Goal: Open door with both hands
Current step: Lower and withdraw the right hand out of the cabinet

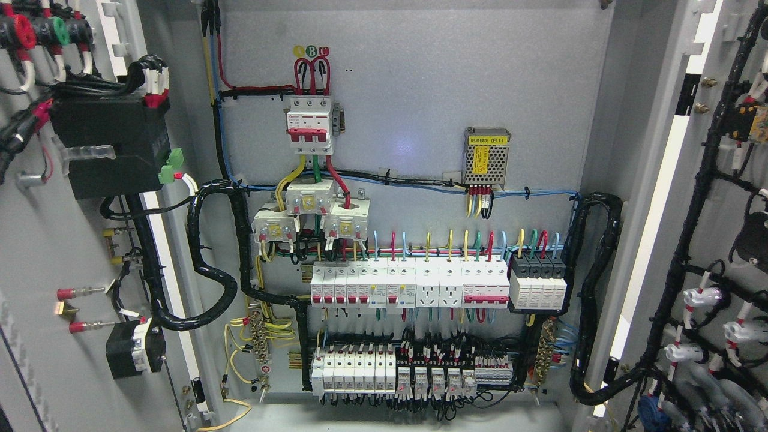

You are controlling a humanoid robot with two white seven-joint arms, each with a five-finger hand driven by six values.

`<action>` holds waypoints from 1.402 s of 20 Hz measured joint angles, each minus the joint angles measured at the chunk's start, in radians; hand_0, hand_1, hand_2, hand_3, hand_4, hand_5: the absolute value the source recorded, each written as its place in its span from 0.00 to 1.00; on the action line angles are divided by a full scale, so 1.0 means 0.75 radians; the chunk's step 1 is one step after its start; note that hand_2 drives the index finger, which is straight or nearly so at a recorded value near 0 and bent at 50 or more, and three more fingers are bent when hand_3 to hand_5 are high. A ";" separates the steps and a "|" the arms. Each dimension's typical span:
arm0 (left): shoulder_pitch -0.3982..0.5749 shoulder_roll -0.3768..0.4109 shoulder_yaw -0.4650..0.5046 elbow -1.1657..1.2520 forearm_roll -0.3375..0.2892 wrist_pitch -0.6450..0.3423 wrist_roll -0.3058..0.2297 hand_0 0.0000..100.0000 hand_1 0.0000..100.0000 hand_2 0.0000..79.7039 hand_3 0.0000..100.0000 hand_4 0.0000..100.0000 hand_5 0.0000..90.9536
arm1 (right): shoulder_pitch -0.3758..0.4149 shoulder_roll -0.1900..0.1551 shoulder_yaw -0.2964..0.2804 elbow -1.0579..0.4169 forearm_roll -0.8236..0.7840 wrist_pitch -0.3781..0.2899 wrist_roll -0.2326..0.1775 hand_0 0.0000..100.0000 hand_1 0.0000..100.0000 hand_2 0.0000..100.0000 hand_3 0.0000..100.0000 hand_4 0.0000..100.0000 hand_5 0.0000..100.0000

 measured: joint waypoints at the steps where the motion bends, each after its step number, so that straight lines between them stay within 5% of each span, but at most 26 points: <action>1: -0.003 -0.013 0.002 -0.027 0.000 0.000 0.000 0.00 0.00 0.00 0.00 0.00 0.00 | 0.001 -0.003 -0.005 -0.001 -0.001 -0.003 0.000 0.00 0.00 0.00 0.00 0.00 0.00; 14: -0.013 -0.184 0.276 -0.256 0.036 -0.002 0.005 0.00 0.00 0.00 0.00 0.00 0.00 | 0.015 -0.021 -0.057 0.003 -0.008 -0.010 -0.003 0.00 0.00 0.00 0.00 0.00 0.00; 28: 0.006 -0.137 0.720 -0.301 0.201 -0.003 0.095 0.00 0.00 0.00 0.00 0.00 0.00 | 0.044 -0.018 -0.134 0.036 -0.028 -0.010 -0.007 0.00 0.00 0.00 0.00 0.00 0.00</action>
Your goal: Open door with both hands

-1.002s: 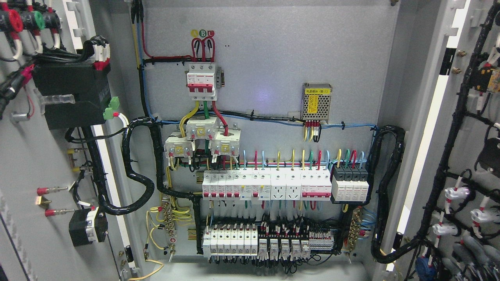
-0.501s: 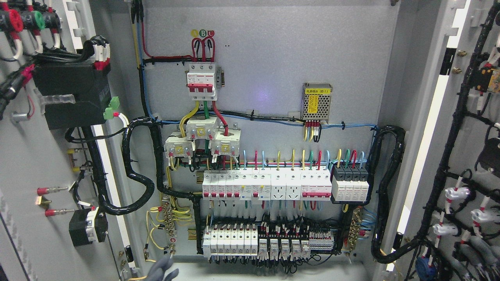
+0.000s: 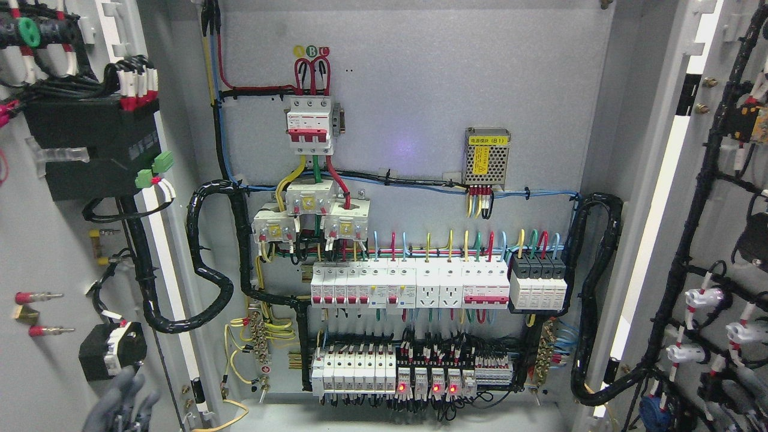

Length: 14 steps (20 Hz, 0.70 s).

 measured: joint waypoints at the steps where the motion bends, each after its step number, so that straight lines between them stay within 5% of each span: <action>1: 0.000 0.013 0.037 0.012 0.010 0.000 0.001 0.00 0.00 0.00 0.00 0.00 0.00 | 0.002 0.000 -0.008 0.003 -0.011 0.000 0.000 0.00 0.00 0.00 0.00 0.00 0.00; 8: -0.031 0.144 0.270 0.163 0.102 0.000 0.007 0.00 0.00 0.00 0.00 0.00 0.00 | 0.034 0.007 -0.071 0.022 -0.069 0.000 0.004 0.00 0.00 0.00 0.00 0.00 0.00; 14: -0.191 0.284 0.386 0.409 0.136 -0.001 0.010 0.00 0.00 0.00 0.00 0.00 0.00 | 0.058 0.013 -0.132 0.055 -0.138 0.003 0.008 0.00 0.00 0.00 0.00 0.00 0.00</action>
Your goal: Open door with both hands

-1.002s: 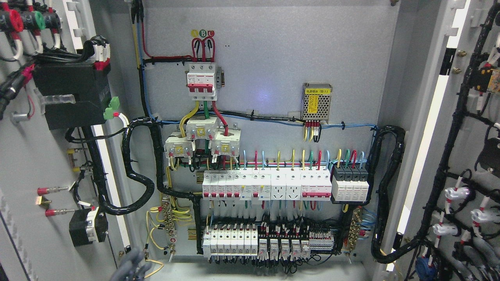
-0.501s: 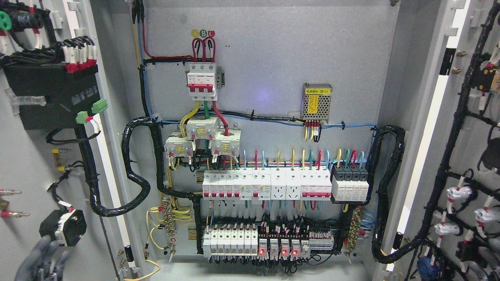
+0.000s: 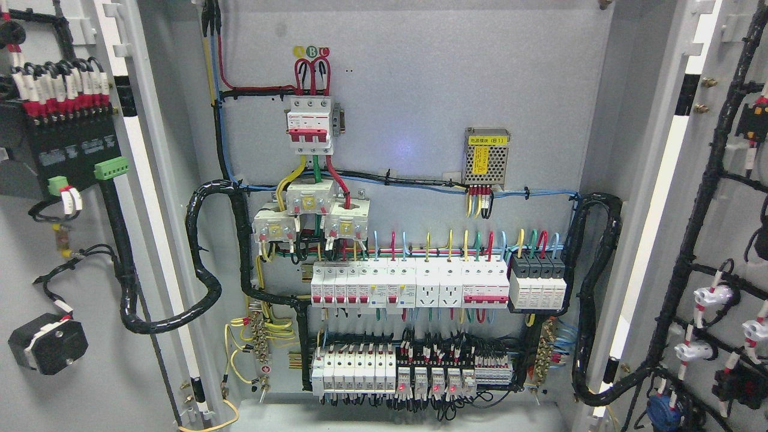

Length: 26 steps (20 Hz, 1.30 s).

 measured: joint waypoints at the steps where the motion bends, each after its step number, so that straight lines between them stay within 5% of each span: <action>1: -0.035 0.025 0.011 0.047 0.002 0.000 -0.002 0.00 0.00 0.00 0.00 0.00 0.00 | 0.003 0.000 -0.009 0.006 -0.007 0.000 0.001 0.00 0.00 0.00 0.00 0.00 0.00; 10: -0.241 0.180 0.051 0.417 0.000 0.000 -0.018 0.00 0.00 0.00 0.00 0.00 0.00 | 0.013 0.004 -0.088 0.080 -0.040 0.000 -0.004 0.00 0.00 0.00 0.00 0.00 0.00; 17: -0.285 0.241 0.061 0.595 -0.043 0.000 -0.028 0.00 0.00 0.00 0.00 0.00 0.00 | 0.015 0.006 -0.134 0.129 -0.081 0.000 -0.005 0.00 0.00 0.00 0.00 0.00 0.00; 26: -0.294 0.268 -0.037 0.560 -0.012 0.000 0.051 0.00 0.00 0.00 0.00 0.00 0.00 | 0.018 0.013 -0.165 0.178 -0.114 0.000 -0.016 0.00 0.00 0.00 0.00 0.00 0.00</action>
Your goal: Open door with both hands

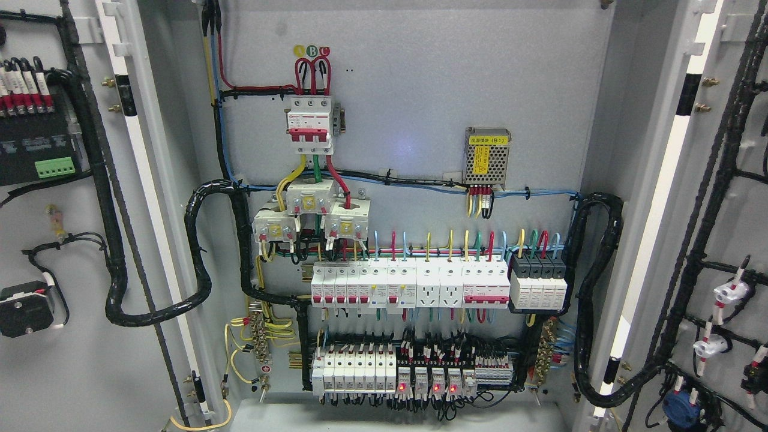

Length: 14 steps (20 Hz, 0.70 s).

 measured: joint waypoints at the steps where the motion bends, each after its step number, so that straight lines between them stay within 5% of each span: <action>1: 0.011 0.000 -0.011 -0.025 0.003 0.000 0.010 0.00 0.00 0.00 0.00 0.00 0.00 | 0.001 0.001 -0.002 0.004 -0.002 0.000 0.000 0.00 0.00 0.00 0.00 0.00 0.00; 9: 0.171 -0.009 -0.135 -0.304 -0.002 0.000 0.025 0.00 0.00 0.00 0.00 0.00 0.00 | 0.068 0.005 0.020 -0.048 -0.010 -0.003 0.010 0.00 0.00 0.00 0.00 0.00 0.00; 14: 0.221 -0.075 -0.320 -0.433 -0.135 0.000 0.017 0.00 0.00 0.00 0.00 0.00 0.00 | 0.108 0.003 0.086 -0.119 -0.008 -0.020 0.044 0.00 0.00 0.00 0.00 0.00 0.00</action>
